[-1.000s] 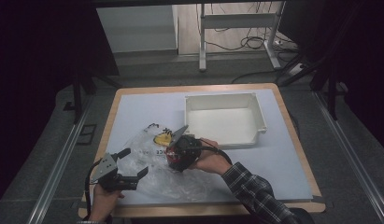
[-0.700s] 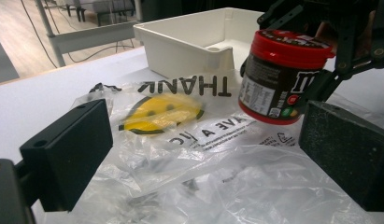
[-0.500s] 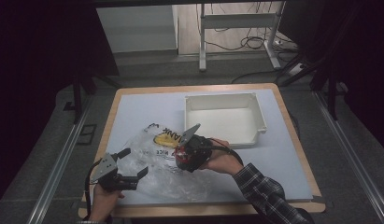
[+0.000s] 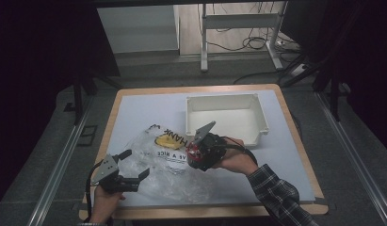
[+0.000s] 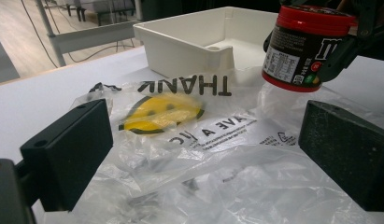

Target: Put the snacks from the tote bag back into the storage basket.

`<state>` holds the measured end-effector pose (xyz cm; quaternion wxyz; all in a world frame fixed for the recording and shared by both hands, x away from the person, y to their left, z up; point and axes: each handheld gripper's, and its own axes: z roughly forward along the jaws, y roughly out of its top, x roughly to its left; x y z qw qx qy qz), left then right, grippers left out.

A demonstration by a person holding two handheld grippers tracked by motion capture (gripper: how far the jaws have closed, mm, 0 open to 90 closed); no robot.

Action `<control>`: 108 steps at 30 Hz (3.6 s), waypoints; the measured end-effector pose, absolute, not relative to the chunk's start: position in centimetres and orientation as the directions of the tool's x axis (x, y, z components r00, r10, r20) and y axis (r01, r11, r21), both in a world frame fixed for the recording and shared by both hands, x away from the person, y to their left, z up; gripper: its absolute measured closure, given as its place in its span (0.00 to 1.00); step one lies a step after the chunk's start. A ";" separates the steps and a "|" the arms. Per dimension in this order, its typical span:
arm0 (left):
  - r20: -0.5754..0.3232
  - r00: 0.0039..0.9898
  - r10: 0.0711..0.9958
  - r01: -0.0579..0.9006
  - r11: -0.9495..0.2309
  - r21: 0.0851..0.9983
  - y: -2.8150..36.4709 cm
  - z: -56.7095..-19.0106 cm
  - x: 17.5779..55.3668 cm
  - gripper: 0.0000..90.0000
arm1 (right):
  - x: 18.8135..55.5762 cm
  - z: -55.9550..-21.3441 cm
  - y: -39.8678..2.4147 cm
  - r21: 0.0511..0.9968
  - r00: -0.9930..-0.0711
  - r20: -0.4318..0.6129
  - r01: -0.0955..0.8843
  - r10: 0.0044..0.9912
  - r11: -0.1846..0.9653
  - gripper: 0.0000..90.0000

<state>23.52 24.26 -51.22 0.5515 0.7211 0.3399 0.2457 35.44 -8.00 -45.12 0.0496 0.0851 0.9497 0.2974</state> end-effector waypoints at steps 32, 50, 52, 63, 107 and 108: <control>-0.012 0.646 0.764 0.219 -0.170 0.961 24.2 -51.2 23.5 0.03 | 38.9 -43.4 -11.6 0.613 -0.963 -0.074 0.160 0.258 0.774 0.28; -0.002 0.650 0.760 0.219 -0.185 0.958 24.0 -51.3 23.5 0.04 | 40.8 -44.0 -11.9 0.618 -0.956 -0.060 0.189 0.286 0.763 0.28; 0.000 0.650 0.760 0.218 -0.186 0.958 23.9 -51.3 23.5 0.04 | 41.0 -44.0 -12.0 0.618 -0.955 -0.062 0.192 0.292 0.762 0.28; 0.001 0.654 0.757 0.219 -0.190 0.957 23.9 -51.3 23.5 0.04 | 42.5 -44.5 -12.9 0.629 -0.942 -0.063 0.219 0.329 0.746 0.28; 0.003 0.657 0.754 0.208 -0.185 0.960 24.0 -51.2 23.4 0.04 | 47.0 -45.9 -10.7 0.617 -0.954 -0.101 0.163 0.283 0.770 0.28; 0.004 0.657 0.754 0.208 -0.185 0.960 24.0 -51.2 23.4 0.04 | 47.1 -45.9 -10.6 0.616 -0.954 -0.101 0.164 0.284 0.770 0.28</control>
